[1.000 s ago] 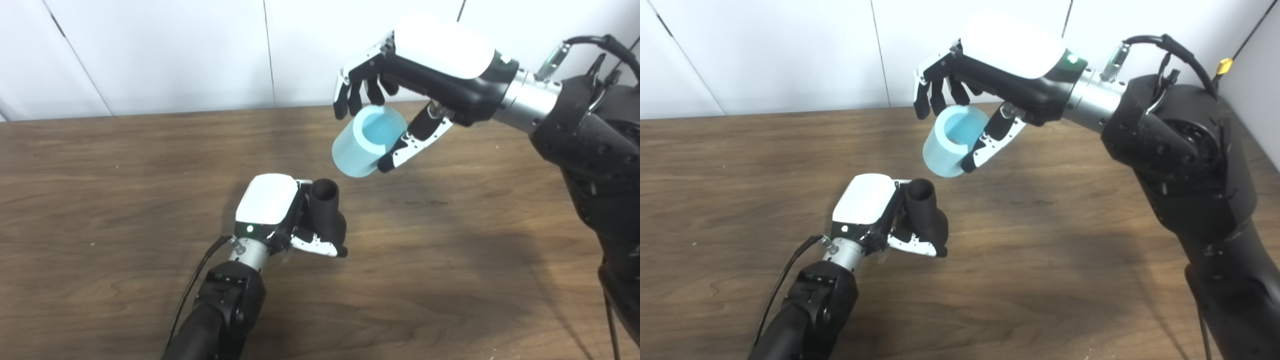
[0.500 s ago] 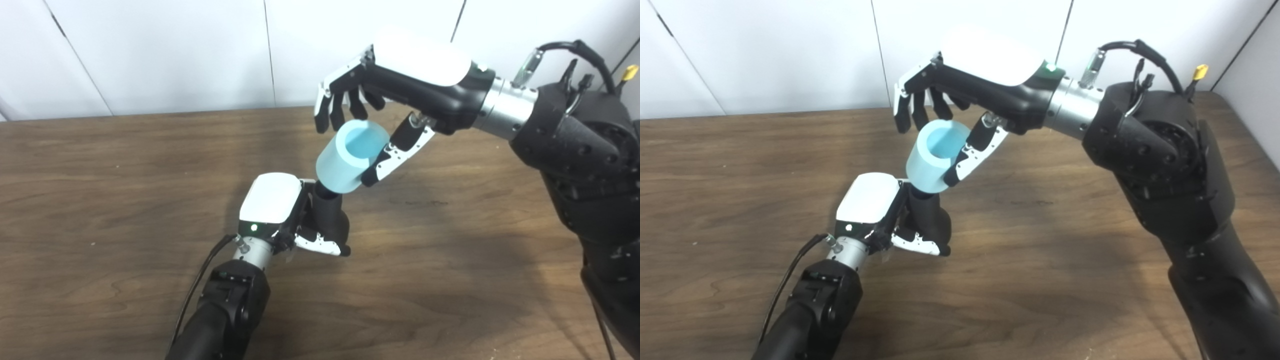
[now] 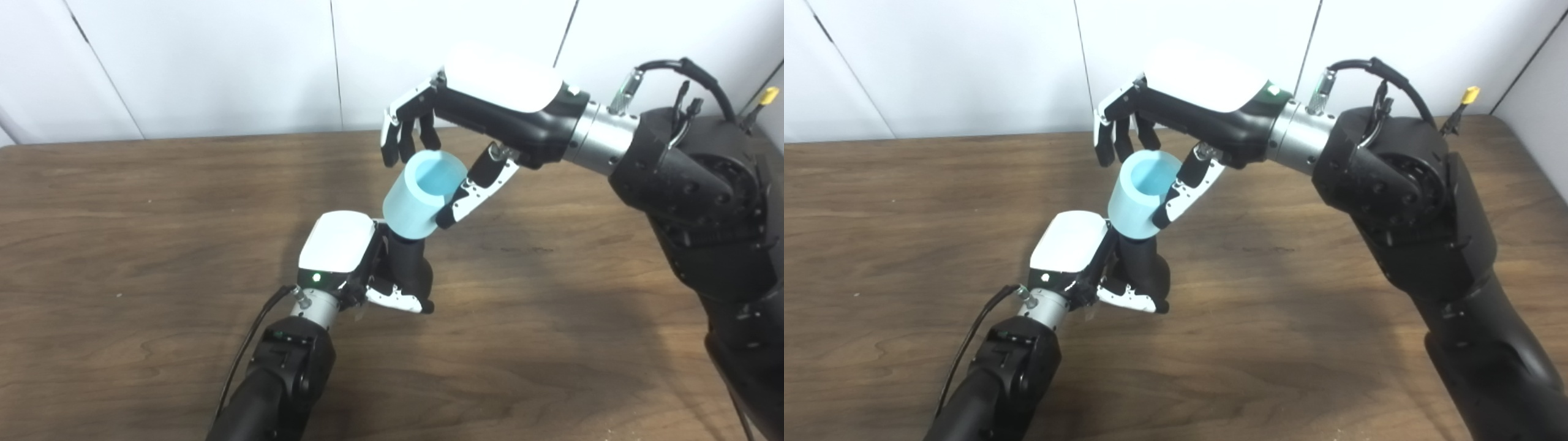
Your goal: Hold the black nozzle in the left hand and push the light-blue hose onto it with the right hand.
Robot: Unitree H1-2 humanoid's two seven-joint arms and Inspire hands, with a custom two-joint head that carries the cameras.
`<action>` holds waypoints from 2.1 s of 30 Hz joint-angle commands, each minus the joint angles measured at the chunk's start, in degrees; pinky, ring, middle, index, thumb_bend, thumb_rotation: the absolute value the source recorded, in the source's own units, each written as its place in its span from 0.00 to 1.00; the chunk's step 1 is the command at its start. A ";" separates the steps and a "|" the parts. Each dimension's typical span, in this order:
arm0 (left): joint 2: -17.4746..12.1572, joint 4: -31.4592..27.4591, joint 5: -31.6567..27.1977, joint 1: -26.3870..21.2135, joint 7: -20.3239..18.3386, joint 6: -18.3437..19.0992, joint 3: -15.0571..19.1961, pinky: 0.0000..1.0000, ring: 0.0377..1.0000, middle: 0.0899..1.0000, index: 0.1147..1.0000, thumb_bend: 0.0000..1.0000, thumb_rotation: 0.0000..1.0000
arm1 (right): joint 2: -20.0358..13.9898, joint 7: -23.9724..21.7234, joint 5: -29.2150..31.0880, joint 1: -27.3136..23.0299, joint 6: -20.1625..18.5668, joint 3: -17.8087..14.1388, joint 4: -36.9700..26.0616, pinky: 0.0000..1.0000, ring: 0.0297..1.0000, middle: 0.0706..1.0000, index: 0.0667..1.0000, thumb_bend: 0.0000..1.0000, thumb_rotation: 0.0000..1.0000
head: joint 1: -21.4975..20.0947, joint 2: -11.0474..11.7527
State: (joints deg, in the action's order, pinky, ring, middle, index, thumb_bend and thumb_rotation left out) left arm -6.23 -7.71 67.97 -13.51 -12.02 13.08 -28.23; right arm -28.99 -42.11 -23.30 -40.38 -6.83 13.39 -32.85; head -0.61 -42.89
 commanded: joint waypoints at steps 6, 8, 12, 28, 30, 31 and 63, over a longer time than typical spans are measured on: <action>0.24 -0.18 1.27 -0.83 -1.22 0.53 -0.20 0.53 0.53 0.47 0.38 0.50 0.00 | -0.60 0.18 -0.68 -1.89 -0.88 -0.58 -0.30 0.31 0.35 0.45 0.48 0.51 0.00 | 0.07 -0.29; 0.25 -0.17 1.34 -0.86 -1.24 0.50 -0.19 0.52 0.53 0.47 0.38 0.50 0.00 | -0.61 -0.13 -0.75 -1.93 -1.21 -0.50 -0.31 0.31 0.34 0.45 0.50 0.51 0.00 | 0.06 -0.37; 0.31 -0.38 1.25 -0.83 -1.58 0.56 -0.16 0.52 0.53 0.46 0.38 0.50 0.00 | -0.68 -0.18 -0.90 -1.98 -1.01 -0.37 -0.19 0.32 0.34 0.45 0.48 0.51 0.00 | 0.08 -0.52; 0.59 -0.47 1.42 -0.90 -1.79 0.74 -0.09 0.53 0.52 0.46 0.38 0.50 0.00 | -0.84 -1.20 -1.49 -1.43 -3.13 0.43 0.04 0.27 0.32 0.41 0.51 0.51 0.00 | -0.04 -0.87; 0.60 -0.46 1.51 -0.96 -1.98 0.82 -0.12 0.53 0.53 0.46 0.38 0.50 0.00 | -0.87 -1.48 -1.81 -1.46 -3.56 0.61 -0.04 0.28 0.32 0.41 0.51 0.51 0.00 | 0.02 -1.01; 0.57 -0.45 1.62 -1.00 -1.90 0.77 -0.19 0.53 0.53 0.46 0.38 0.50 0.00 | -0.89 -1.51 -1.86 -1.45 -3.50 0.68 0.00 0.28 0.32 0.41 0.51 0.51 0.00 | 0.01 -1.06; 0.99 -1.19 2.82 -1.21 -3.80 1.17 -0.79 0.54 0.53 0.47 0.38 0.50 0.00 | -0.16 -2.30 -4.04 -0.37 -4.36 1.59 0.78 0.31 0.37 0.45 0.49 0.50 0.00 | -0.25 -1.19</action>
State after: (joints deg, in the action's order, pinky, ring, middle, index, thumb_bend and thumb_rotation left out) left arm -5.56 -8.20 69.95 -14.16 -14.62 13.95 -28.60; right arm -28.87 -45.16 -27.01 -38.00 -11.25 15.58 -31.63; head -0.79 -44.03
